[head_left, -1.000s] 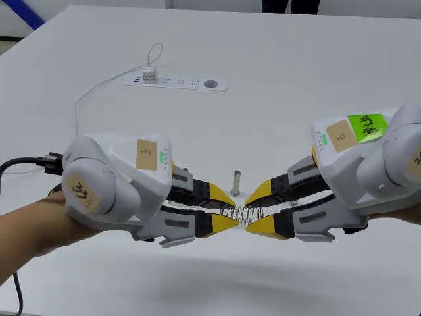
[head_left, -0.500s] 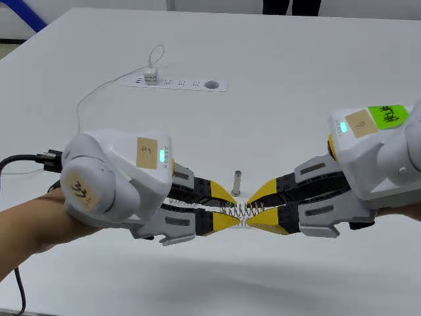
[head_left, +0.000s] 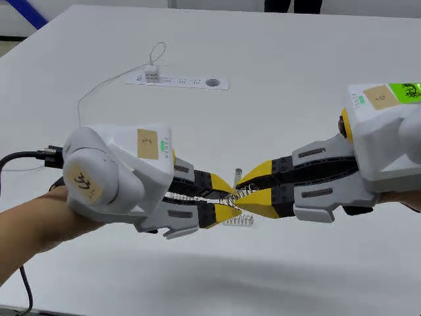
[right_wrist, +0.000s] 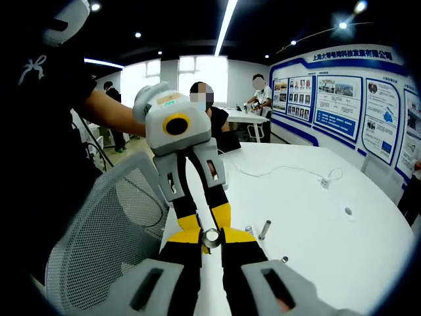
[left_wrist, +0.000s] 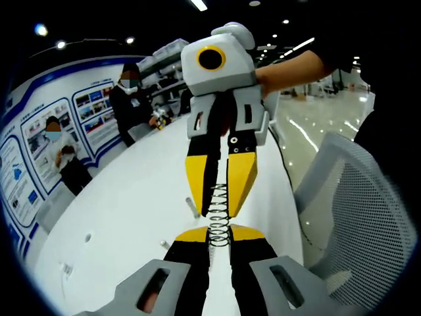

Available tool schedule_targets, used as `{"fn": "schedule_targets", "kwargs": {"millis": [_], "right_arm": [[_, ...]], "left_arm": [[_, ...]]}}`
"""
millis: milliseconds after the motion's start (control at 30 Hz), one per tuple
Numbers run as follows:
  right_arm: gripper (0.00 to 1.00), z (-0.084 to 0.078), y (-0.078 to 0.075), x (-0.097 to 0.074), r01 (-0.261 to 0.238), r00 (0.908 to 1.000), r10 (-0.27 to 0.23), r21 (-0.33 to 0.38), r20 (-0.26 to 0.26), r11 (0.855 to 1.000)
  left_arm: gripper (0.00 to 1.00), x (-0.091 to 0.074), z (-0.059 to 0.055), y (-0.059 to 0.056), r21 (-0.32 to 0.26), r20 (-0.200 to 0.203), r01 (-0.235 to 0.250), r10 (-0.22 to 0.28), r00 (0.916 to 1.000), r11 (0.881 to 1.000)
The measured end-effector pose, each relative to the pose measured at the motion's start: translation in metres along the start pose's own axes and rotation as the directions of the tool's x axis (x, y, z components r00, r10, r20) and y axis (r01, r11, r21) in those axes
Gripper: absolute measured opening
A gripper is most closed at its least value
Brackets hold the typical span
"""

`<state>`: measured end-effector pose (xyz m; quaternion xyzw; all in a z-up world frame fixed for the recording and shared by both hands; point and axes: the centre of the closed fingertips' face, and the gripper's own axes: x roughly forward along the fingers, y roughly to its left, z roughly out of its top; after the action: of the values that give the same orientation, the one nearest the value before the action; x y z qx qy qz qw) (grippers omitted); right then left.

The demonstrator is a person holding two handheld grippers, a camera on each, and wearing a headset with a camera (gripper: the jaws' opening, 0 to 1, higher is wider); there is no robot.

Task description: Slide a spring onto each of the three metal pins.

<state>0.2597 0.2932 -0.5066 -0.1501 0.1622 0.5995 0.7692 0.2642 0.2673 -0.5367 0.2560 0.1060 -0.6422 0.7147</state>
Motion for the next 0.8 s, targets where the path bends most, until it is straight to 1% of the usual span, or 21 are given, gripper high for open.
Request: {"fn": "schedule_targets", "kwargs": {"millis": [67, 200, 433, 500, 667, 733, 800], "right_arm": [[0.11, 0.0027, -0.0002, 0.0006, 0.003, 0.9999, -0.003, 0.004, 0.012, 1.0], [0.11, 0.0084, 0.0006, 0.0023, 0.005, 0.9994, -0.005, 0.013, 0.035, 1.0], [0.1, 0.0098, 0.0024, 0.0058, 0.008, 0.9995, -0.009, 0.046, 0.03, 0.999], [0.1, 0.0095, 0.0012, 0.0064, 0.015, 0.9995, -0.016, 0.047, 0.028, 0.999], [0.1, 0.0099, -0.0024, 0.0075, 0.027, 0.9992, -0.029, 0.054, 0.028, 0.998], [0.1, 0.0098, -0.0027, 0.0082, 0.027, 0.9993, -0.028, 0.055, 0.026, 0.998], [0.1, 0.0101, -0.0031, 0.0088, 0.029, 0.9992, -0.031, 0.054, 0.025, 0.998]], "left_arm": [[0.1, 0.0004, 0.001, 0.0001, 0.001, 0.004, -0.002, 0.002, 1.0, 1.0], [0.1, 0.0016, 0.0033, -0.0006, -0.017, 0.022, -0.005, 0.005, 0.9998, 1.0], [0.1, 0.0033, 0.0024, -0.0041, -0.022, 0.023, 0.003, -0.003, 0.9997, 1.0], [0.1, 0.0028, 0.0014, -0.0029, -0.033, 0.024, -0.003, 0.004, 0.9997, 0.999], [0.11, 0.0018, -0.0001, 0.0013, -0.038, 0.02, -0.025, 0.026, 0.9995, 0.999], [0.11, 0.0017, -0.0006, 0.0015, -0.052, 0.021, -0.024, 0.026, 0.9995, 0.998], [0.11, 0.0018, -0.0009, 0.0018, -0.047, 0.023, -0.029, 0.03, 0.9993, 0.998]]}}
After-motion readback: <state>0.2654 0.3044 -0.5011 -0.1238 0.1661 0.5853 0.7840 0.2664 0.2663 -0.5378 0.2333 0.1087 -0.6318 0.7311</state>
